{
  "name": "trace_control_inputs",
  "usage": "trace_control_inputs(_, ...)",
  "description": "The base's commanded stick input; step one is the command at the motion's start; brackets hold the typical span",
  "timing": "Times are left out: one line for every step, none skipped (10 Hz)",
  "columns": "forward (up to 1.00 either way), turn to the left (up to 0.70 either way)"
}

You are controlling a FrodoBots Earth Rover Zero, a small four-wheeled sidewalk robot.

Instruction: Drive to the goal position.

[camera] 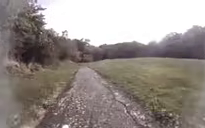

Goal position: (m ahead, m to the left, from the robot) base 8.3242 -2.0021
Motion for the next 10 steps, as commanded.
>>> trace_control_inputs(1.0, 0.0)
trace_control_inputs(1.0, 0.0)
trace_control_inputs(1.0, 0.0)
trace_control_inputs(1.0, 0.0)
trace_control_inputs(1.0, 0.0)
trace_control_inputs(1.0, 0.0)
trace_control_inputs(1.0, 0.0)
trace_control_inputs(1.0, 0.0)
trace_control_inputs(1.0, 0.0)
trace_control_inputs(1.0, 0.0)
